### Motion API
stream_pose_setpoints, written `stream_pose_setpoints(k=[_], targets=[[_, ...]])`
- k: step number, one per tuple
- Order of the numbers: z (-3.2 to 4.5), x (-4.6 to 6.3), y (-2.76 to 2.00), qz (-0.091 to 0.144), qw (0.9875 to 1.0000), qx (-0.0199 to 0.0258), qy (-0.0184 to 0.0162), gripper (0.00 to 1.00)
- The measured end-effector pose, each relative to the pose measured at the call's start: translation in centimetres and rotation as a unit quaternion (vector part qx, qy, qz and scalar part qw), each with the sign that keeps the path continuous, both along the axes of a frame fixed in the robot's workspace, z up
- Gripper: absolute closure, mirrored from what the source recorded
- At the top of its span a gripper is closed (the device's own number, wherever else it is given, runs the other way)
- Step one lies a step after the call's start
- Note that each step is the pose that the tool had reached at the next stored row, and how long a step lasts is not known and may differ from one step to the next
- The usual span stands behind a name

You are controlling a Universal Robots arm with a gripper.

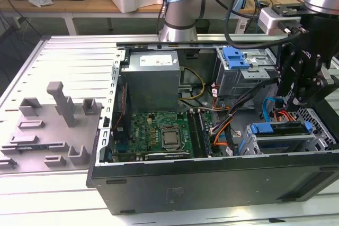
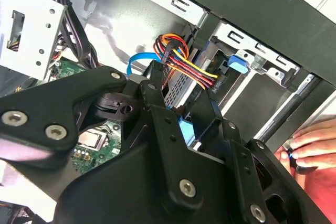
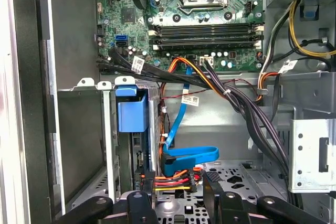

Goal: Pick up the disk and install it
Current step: 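Insert the second disk wire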

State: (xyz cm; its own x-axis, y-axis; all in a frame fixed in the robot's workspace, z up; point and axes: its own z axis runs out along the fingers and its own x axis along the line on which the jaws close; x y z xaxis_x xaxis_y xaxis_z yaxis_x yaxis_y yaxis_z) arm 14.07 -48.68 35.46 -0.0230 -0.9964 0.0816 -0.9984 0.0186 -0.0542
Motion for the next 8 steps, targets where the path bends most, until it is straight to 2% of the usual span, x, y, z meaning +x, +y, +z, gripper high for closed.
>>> stream_pose_setpoints(k=[1, 4, 6, 8], targets=[[0.01, 0.0, 0.03, 0.000, 1.0000, -0.0008, 0.0000, 0.51], [0.07, 0.0, 0.34, 0.000, 1.0000, -0.0077, 0.0007, 0.51], [0.19, 0.0, 0.74, 0.000, 0.9999, -0.0125, 0.0012, 0.51], [0.36, 0.0, 1.20, 0.000, 0.9998, -0.0194, 0.0020, 0.51]])
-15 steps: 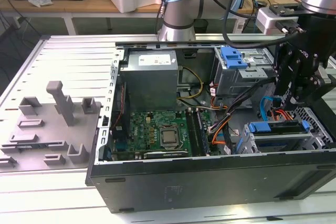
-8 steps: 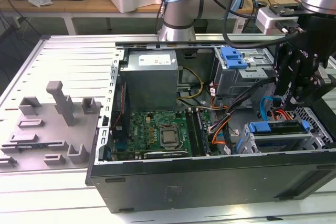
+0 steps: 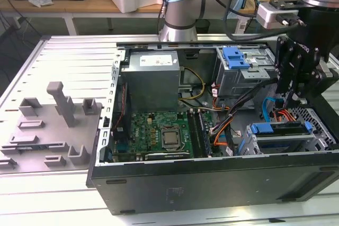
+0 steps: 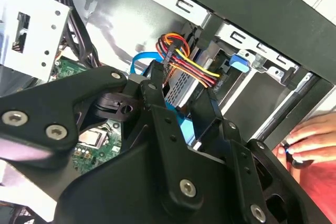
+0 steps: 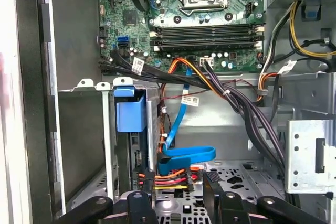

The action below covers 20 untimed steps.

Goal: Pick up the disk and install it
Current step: 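Insert the second disk wire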

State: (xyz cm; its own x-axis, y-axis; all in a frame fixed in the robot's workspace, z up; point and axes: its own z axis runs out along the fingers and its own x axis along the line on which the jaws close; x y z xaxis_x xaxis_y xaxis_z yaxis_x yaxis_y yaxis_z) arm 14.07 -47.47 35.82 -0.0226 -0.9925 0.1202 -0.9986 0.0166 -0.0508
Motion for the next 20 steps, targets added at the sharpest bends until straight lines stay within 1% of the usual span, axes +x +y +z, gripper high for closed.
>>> stream_pose_setpoints(k=[1, 2, 5, 6, 7, 9, 11, 17, 18, 19, 20], targets=[[0.18, 0.0, 0.33, 0.000, 0.9999, -0.0100, 0.0012, 0.51], [0.23, -0.1, 0.47, 0.000, 0.9998, -0.0221, 0.0017, 0.51], [0.24, -0.6, 0.54, 0.000, 0.9995, -0.0305, 0.0017, 0.51], [0.24, -0.7, 0.58, 0.000, 0.9995, -0.0324, 0.0017, 0.51], [0.23, -0.9, 0.70, 0.000, 0.9994, -0.0355, 0.0017, 0.51], [0.24, -1.1, 0.92, 0.000, 0.9991, -0.0414, 0.0017, 0.51], [0.23, -1.1, 0.93, 0.000, 0.9989, -0.0471, 0.0017, 0.51], [0.20, -1.3, 0.94, 0.000, 0.9982, -0.0596, 0.0017, 0.51], [0.18, -1.3, 0.94, 0.000, 0.9981, -0.0612, 0.0017, 0.53], [0.16, -1.4, 0.97, 0.000, 0.9980, -0.0630, 0.0017, 0.60], [0.14, -1.5, 0.98, 0.000, 0.9980, -0.0640, 0.0017, 0.60]])
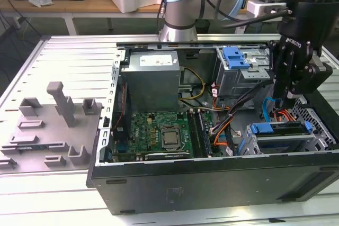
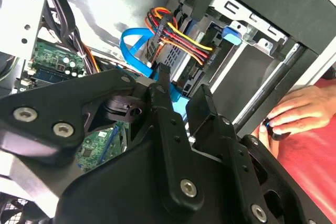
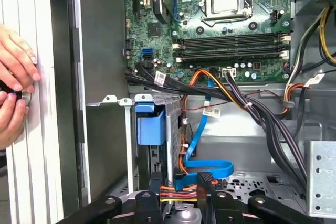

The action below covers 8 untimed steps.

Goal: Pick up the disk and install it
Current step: 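Insert the second disk wire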

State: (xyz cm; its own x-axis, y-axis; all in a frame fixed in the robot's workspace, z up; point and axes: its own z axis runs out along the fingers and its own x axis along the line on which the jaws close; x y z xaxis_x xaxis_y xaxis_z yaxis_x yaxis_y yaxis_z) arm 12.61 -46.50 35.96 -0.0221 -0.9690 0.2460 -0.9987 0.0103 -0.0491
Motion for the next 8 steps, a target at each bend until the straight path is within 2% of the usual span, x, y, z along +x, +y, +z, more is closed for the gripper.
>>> stream_pose_setpoints(k=[8], targets=[[-0.27, -0.20, 0.06, 0.000, 1.0000, -0.0042, 0.0000, 0.60]])
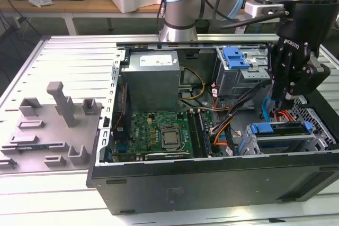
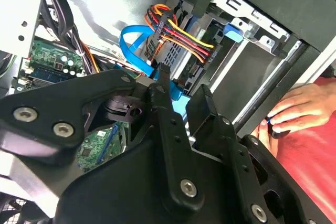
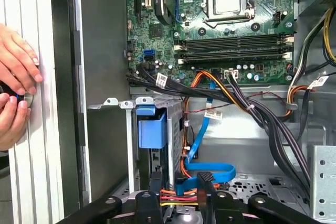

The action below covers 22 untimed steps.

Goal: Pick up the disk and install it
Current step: 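Insert the second disk wire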

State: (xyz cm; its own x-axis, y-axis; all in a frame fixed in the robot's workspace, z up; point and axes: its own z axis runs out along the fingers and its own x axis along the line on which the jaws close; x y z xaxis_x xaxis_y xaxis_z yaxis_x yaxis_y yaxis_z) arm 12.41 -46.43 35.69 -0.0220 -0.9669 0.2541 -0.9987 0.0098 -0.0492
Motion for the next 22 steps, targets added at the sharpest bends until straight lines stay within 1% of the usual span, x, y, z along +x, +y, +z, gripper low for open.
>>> stream_pose_setpoints(k=[3, 4, 8, 15, 18, 22], targets=[[-0.06, -0.01, 0.14, 0.000, 1.0000, -0.0004, 0.0000, 0.61], [-0.06, 0.00, 0.25, 0.000, 1.0000, -0.0005, 0.0000, 0.69], [-0.08, 0.00, 0.49, 0.000, 1.0000, -0.0004, 0.0000, 0.69], [-0.08, -0.01, 0.53, 0.000, 1.0000, -0.0009, 0.0002, 0.69], [-0.09, 0.01, 0.47, 0.000, 1.0000, -0.0008, 0.0012, 0.69], [-0.08, 0.28, 0.41, 0.000, 1.0000, -0.0009, 0.0050, 0.69]])
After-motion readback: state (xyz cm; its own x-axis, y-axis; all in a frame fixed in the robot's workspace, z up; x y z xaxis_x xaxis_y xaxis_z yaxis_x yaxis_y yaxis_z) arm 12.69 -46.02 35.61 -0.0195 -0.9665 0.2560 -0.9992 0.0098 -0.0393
